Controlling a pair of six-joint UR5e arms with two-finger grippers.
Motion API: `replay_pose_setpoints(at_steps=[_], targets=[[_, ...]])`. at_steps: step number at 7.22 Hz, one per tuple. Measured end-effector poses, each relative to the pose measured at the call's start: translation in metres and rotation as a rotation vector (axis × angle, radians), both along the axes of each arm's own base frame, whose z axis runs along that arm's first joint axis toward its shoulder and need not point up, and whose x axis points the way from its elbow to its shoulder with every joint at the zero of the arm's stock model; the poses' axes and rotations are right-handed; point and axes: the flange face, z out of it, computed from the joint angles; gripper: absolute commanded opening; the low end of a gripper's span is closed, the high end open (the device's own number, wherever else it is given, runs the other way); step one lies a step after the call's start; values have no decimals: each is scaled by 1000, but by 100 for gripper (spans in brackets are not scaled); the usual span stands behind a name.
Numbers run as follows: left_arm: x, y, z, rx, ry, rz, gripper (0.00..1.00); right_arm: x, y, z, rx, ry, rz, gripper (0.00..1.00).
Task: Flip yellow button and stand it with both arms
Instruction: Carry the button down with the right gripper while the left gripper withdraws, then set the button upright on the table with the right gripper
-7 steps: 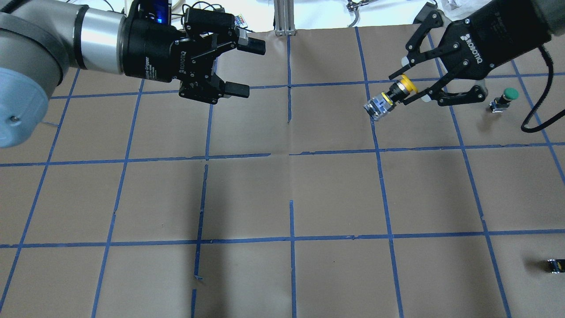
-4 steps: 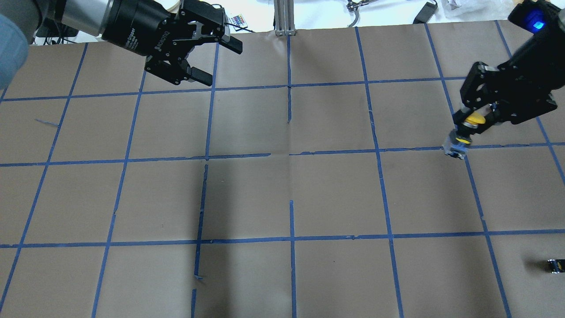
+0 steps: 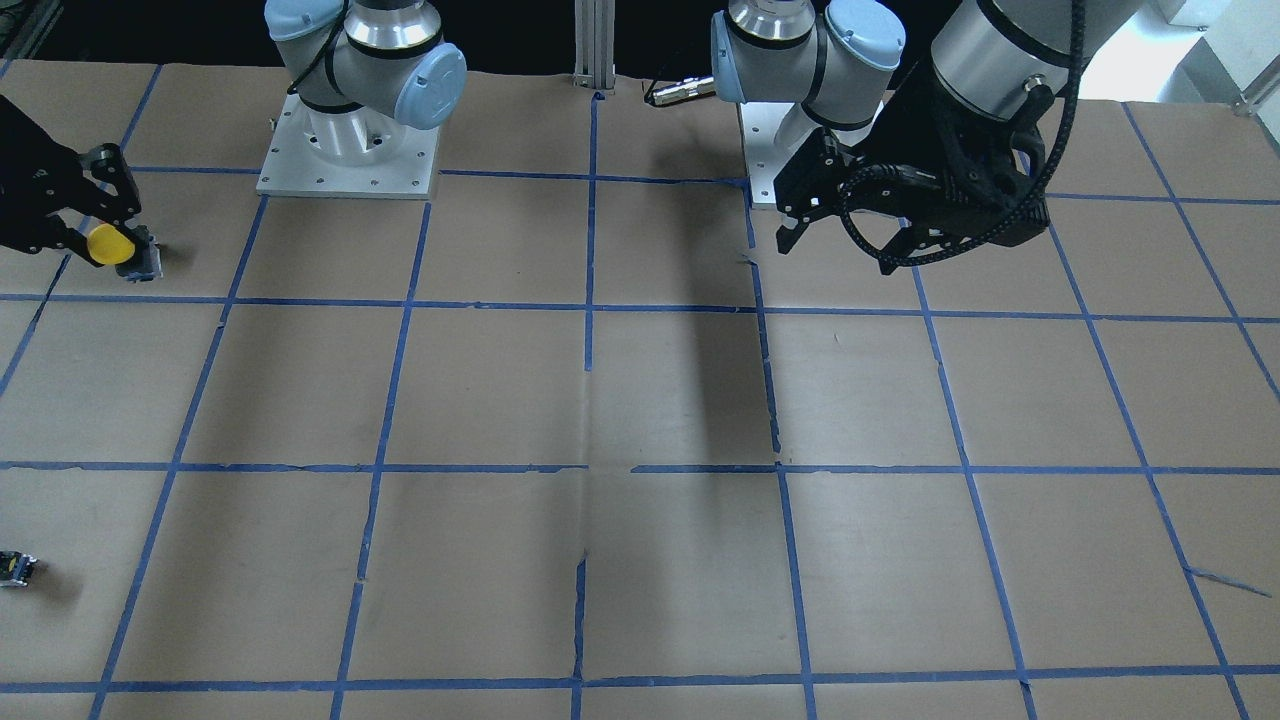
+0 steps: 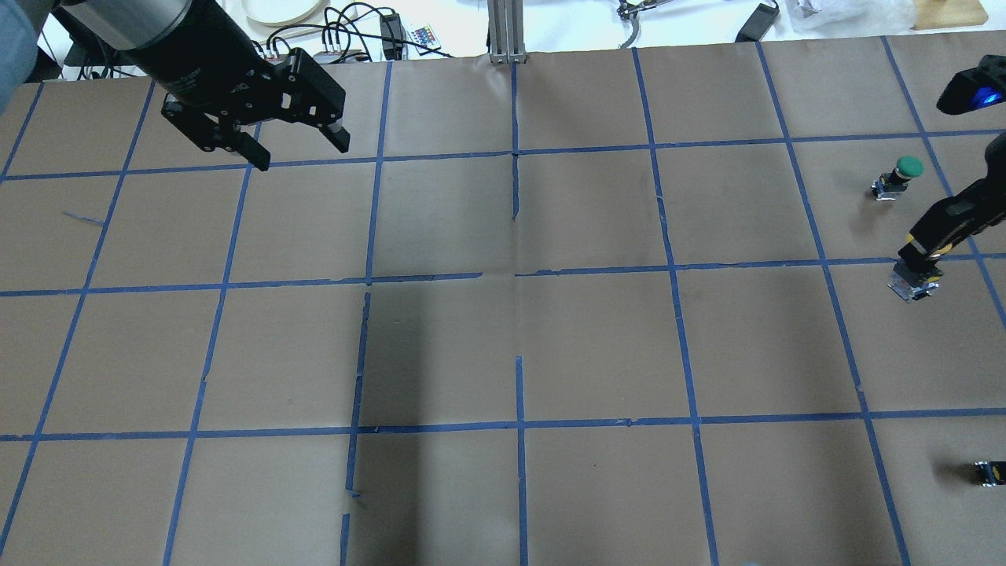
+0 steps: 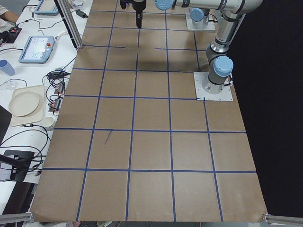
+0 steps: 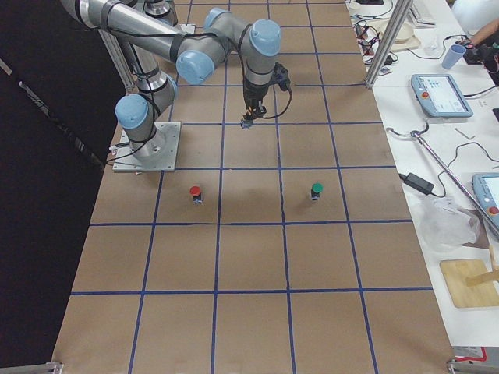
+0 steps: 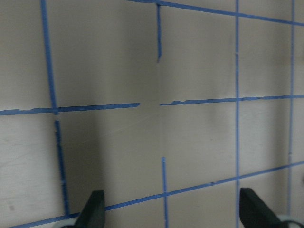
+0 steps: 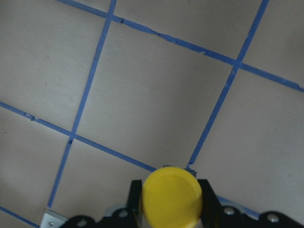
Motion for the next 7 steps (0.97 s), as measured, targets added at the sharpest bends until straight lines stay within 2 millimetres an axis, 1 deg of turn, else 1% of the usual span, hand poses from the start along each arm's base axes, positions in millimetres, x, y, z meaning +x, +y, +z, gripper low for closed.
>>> replay_pose_setpoints(at_steps=[1, 2, 3, 4, 5, 6, 7], targets=[[3, 3, -3, 15, -80, -12, 99, -24, 6, -17, -49, 5, 121, 9], [1, 6, -10, 32, -118, -23, 99, -46, 13, -32, -86, -9, 225, 9], [0, 12, -18, 48, -156, -36, 99, -64, 15, -46, -127, -44, 328, 9], [2, 18, -25, 57, -202, -46, 99, -83, 13, -63, -170, -88, 428, 9], [3, 20, -27, 58, -228, -50, 99, -106, 9, -84, -199, -124, 507, 9], [3, 19, -28, 56, -235, -51, 99, -129, 6, -107, -227, -141, 583, 9], [1, 18, -30, 54, -225, -52, 99, -147, 5, -122, -262, -155, 655, 9]])
